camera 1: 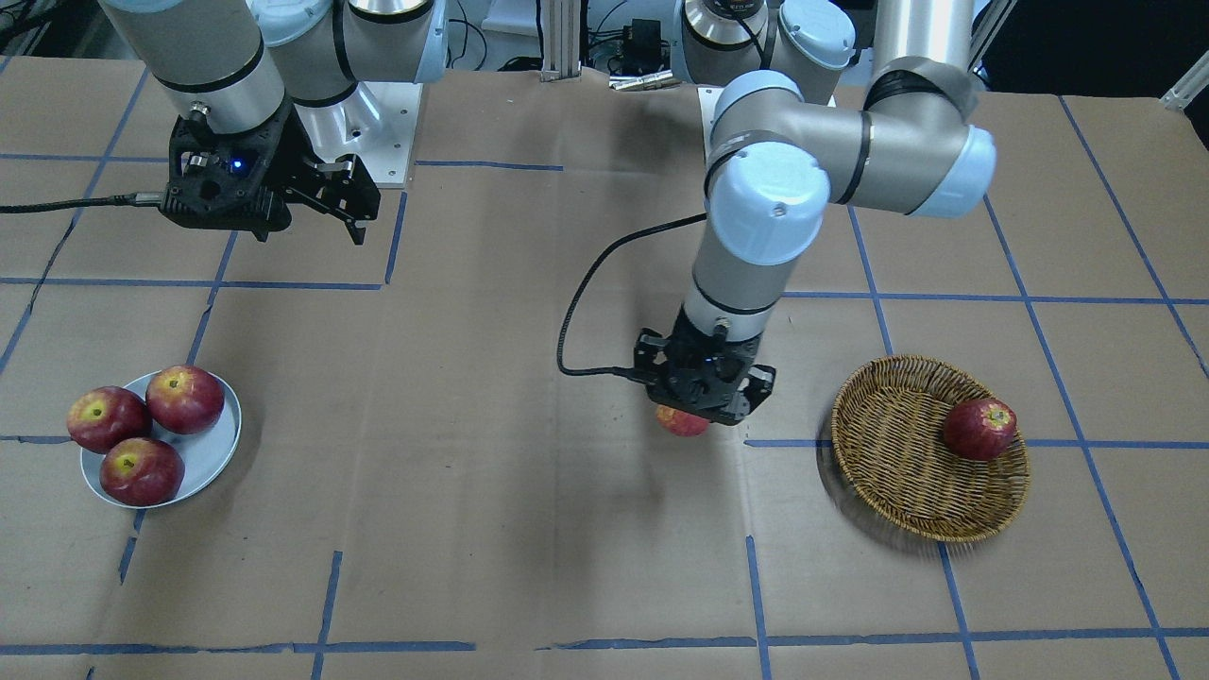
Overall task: Transfer apple from basket to plate
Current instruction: 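Lift the apple and carry it with the left gripper toward the table center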
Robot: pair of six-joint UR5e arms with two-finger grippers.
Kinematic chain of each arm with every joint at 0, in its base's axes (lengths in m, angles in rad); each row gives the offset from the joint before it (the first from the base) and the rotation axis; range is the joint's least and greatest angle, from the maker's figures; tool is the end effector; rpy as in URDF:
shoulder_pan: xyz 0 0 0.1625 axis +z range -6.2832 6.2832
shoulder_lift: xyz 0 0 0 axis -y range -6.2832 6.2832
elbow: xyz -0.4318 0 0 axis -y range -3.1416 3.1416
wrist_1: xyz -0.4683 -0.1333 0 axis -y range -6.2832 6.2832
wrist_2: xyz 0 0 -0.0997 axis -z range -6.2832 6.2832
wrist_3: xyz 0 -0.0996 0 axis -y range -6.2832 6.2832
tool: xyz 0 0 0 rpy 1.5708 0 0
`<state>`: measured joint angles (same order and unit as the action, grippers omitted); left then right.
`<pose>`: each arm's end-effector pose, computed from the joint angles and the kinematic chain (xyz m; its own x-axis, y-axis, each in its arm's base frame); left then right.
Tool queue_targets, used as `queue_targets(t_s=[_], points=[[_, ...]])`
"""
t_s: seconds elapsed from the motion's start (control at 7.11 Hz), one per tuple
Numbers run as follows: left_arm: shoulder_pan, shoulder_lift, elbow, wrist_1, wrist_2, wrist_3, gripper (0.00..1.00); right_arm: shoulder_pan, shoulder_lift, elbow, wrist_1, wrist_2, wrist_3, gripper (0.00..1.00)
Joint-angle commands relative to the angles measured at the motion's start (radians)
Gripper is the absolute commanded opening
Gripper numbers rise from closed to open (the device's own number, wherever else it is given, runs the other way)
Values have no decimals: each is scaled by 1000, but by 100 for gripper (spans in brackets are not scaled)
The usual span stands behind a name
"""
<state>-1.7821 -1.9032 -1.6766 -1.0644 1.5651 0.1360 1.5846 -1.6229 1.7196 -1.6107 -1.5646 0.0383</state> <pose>-0.2717 -0.6282 0.2794 -0.9403 0.3404 -0.0036 0.3399 0.9380 -0.0683 0.1413 -0.5356 0.4434 -0.9997 0.0248 -0.0040 0.0245 0.9981 0.0570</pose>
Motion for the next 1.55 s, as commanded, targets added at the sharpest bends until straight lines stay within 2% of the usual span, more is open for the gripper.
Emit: queue_targets(t_s=[0.0,0.28,1.13,1.27,1.41], points=[[-146,-181,133,14,3,-105,40,0,0,0,0,0,0,100],[-184,-264,164,81,3,-159,40,0,0,0,0,0,0,100],[-184,-270,113,83,4,-153,43,0,0,0,0,0,0,100],[-184,-270,113,83,4,-153,57,0,0,0,0,0,0,100],[-184,-272,113,84,3,-154,86,0,0,0,0,0,0,100]])
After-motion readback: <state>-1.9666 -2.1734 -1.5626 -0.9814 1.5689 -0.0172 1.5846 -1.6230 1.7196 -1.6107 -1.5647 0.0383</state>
